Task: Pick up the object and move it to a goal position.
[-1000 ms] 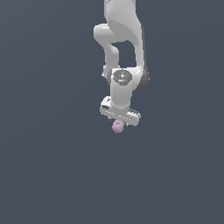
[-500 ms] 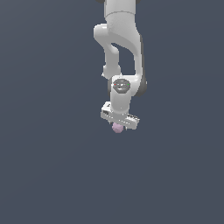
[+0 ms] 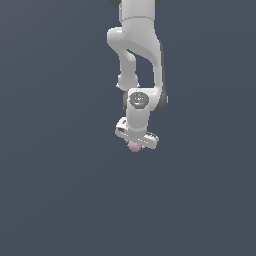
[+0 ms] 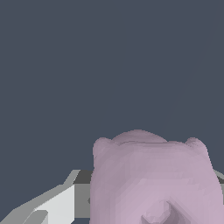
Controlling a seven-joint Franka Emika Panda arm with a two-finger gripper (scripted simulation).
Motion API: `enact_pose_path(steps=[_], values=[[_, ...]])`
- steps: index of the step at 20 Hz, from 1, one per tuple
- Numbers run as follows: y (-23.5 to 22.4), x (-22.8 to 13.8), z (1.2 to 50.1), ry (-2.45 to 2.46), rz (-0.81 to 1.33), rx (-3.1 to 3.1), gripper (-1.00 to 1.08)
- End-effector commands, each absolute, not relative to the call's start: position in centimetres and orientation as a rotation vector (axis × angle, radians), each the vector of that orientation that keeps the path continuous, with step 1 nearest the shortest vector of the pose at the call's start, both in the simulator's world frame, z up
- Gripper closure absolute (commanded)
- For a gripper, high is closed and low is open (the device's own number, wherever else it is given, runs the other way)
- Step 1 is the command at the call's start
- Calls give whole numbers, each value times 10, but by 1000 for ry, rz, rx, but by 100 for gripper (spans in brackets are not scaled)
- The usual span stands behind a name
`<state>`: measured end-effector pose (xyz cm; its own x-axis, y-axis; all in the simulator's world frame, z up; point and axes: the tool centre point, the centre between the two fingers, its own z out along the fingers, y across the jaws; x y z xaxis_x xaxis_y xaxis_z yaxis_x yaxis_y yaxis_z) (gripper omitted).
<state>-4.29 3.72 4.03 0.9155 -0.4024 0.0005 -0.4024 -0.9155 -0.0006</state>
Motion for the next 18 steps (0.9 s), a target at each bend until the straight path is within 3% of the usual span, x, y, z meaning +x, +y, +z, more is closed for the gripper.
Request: enact_pose_path(steps=[1, 18], values=[[37, -43, 39, 647, 0, -3074, 108], [58, -13, 58, 647, -2, -3074, 108]])
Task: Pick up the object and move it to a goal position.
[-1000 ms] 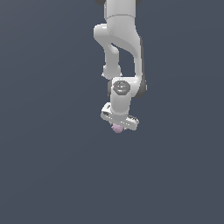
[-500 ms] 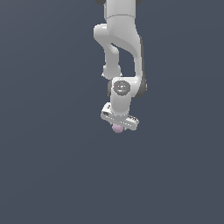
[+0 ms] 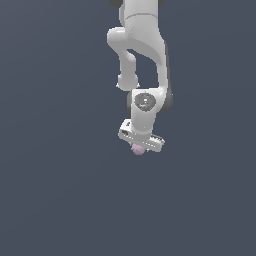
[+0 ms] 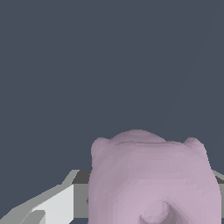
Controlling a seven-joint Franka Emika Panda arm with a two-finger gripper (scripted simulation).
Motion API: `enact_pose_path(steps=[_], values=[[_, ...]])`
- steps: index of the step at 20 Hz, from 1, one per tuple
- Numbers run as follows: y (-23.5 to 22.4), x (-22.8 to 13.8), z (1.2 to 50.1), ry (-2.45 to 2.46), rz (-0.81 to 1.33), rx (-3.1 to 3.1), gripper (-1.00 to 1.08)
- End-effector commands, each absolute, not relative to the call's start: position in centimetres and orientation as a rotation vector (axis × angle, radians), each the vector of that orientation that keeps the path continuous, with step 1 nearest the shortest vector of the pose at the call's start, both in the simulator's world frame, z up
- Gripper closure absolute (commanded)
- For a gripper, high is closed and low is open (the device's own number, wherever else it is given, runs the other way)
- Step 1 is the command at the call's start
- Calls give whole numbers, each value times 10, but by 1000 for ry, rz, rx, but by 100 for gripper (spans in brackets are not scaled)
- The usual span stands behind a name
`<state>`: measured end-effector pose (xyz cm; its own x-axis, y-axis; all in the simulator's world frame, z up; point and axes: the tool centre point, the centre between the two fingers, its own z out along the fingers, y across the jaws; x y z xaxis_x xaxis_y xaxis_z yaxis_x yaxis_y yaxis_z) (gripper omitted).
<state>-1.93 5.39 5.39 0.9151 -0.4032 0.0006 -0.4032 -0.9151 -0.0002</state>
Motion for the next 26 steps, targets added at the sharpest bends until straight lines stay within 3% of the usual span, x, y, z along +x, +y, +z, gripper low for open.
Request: enact_pose_path(steps=[1, 26], values=[[62, -9, 60, 647, -2, -3074, 108], [139, 102, 120, 647, -1, -3075, 108]])
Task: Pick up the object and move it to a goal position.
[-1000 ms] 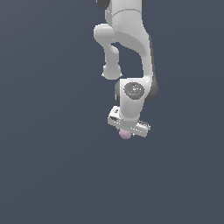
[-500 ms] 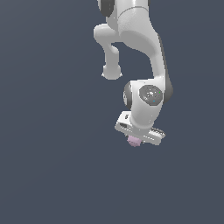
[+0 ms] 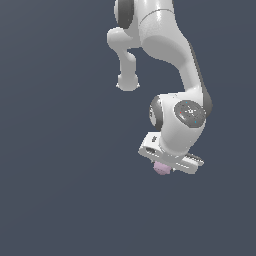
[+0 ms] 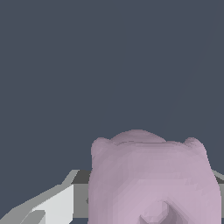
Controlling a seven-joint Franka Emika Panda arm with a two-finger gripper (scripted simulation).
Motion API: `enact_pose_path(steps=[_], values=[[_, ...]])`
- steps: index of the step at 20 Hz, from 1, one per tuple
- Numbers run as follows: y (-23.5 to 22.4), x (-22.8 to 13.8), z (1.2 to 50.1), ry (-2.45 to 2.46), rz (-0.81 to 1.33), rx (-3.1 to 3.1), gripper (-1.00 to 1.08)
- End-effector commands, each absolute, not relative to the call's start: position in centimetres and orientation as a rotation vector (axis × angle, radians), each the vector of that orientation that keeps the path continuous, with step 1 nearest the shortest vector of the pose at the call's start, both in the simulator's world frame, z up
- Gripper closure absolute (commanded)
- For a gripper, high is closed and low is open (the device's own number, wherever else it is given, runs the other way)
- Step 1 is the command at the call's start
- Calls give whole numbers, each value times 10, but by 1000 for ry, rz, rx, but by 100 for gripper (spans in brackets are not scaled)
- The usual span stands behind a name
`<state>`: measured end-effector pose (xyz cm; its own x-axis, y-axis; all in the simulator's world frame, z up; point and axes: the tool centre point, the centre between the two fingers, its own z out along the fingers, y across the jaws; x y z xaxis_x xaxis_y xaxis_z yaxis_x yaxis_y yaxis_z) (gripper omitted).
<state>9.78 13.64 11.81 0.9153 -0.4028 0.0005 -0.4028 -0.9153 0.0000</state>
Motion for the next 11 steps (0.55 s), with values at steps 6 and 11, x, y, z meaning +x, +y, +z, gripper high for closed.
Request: enact_pose_path(steps=[6, 11], values=[[144, 111, 124, -647, 1, 3074, 108], [146, 113, 126, -647, 1, 3074, 108]])
